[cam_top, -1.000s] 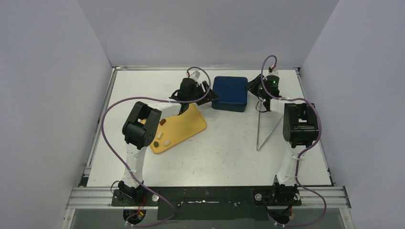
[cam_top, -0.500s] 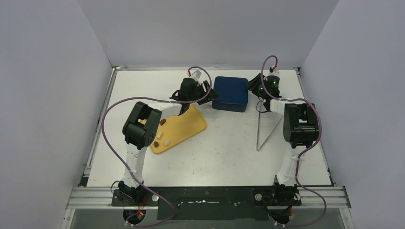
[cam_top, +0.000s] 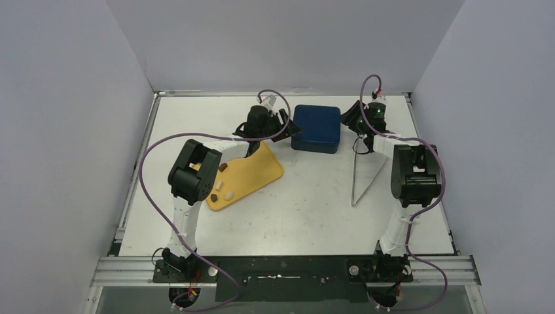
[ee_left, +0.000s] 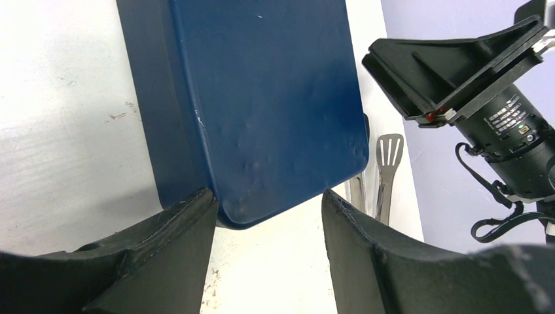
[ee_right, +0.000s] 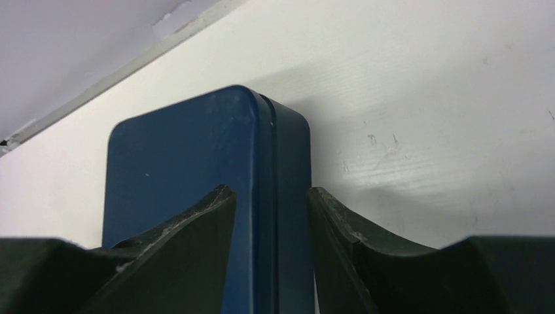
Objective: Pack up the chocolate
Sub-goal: Move the packing box to the center of the board.
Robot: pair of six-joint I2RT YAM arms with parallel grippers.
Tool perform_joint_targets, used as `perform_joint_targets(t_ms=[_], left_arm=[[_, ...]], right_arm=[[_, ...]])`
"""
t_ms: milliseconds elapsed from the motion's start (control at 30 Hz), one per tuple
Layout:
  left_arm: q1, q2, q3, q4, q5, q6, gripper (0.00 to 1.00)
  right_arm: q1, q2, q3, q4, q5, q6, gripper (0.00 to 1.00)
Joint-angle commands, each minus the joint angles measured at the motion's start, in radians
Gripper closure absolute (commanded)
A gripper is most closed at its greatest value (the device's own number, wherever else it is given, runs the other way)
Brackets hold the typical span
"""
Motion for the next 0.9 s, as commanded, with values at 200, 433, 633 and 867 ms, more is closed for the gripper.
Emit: perform_joint_targets(t_ms=[200,433,633,867], left_arm=[[-0.013,0.019,0.069,0.037,0.003,0.029,0.43],[-0.014,0.024,0.075,0.031,-0.003,0.036,0.43],[-0.014,0.023,0.078,0.025,-0.007,0.043,0.43],[-0.003,-0.013,0.091,-0.031,-0.058,0.071,0.43]], right_arm=[[-0.006,0.029,0.079,-0.123,-0.066,-0.061,0.58],[-0.016,0.053,0.072,-0.237,0.013,-0.08,0.66],[-0.018,0.091,0.063,-0.26,0.05,-0.083,0.73],[-0.017,0.108,0.046,-0.282,0.08,-0.09,0.77]])
